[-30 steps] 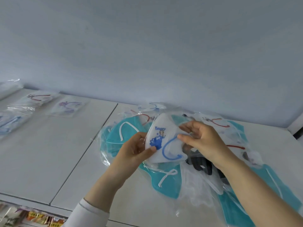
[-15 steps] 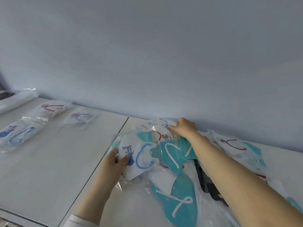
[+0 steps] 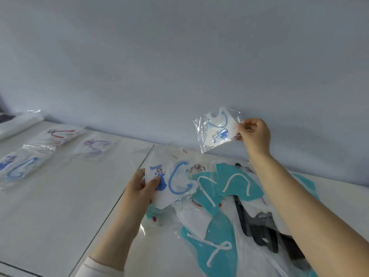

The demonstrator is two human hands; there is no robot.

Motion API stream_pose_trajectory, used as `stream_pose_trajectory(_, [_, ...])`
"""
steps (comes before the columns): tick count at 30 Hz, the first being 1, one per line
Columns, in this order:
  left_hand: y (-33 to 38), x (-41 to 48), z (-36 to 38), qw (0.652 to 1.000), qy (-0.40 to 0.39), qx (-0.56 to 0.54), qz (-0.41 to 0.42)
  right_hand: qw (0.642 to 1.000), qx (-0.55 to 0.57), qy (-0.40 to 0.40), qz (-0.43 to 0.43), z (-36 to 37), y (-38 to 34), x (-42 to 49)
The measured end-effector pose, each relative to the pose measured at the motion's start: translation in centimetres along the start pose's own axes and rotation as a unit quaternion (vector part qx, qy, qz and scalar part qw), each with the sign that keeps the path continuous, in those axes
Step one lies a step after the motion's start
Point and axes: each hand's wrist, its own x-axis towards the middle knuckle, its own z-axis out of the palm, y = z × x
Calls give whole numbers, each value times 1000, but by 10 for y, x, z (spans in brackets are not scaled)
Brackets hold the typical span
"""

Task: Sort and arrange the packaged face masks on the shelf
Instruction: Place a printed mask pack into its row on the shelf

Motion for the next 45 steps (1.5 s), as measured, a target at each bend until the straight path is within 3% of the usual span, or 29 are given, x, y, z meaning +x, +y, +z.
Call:
stream_pose_trajectory(3, [1,-1,15,1000,7,-24,1,988,138,22,64,-16,-10,-16])
stream_pose_trajectory(8, [3,-9,46,996,27,-88,23,931,305,-12,202,-34,-27,-73])
stream_pose_trajectory(10, [5,-15,58,992,24,-117,33,912,320,-42,254,-37,-25,-97])
stream_pose_trajectory(13, [9,-25,74,986,24,-156,57,923,258,-66,279,-37,-19,-131])
stream_pose_trajectory(17, [5,-39,83,977,-3,-196,82,961,118,-81,237,-36,-11,-160])
stream_pose_trajectory(20, [-1,-45,81,978,-25,-166,124,969,55,-122,207,-37,-7,-173])
stream_pose_trajectory(23, [-2,-46,67,979,-35,-118,164,968,32,-167,185,-35,-7,-183])
stream_pose_trajectory(27, [0,-43,26,971,-65,-71,220,987,50,-124,90,-45,-8,-181])
stream_pose_trajectory(32, [-9,-49,-30,962,-123,27,241,951,72,-300,-4,-21,-15,-191])
stream_pose_trajectory(36, [-30,-63,-61,962,-72,109,241,948,46,-316,2,13,3,-218])
stream_pose_trajectory(40, [-44,-77,-66,966,-20,85,243,930,84,-356,18,29,10,-238])
stream_pose_trajectory(45, [-54,-84,-61,972,6,96,216,934,76,-345,43,35,11,-249])
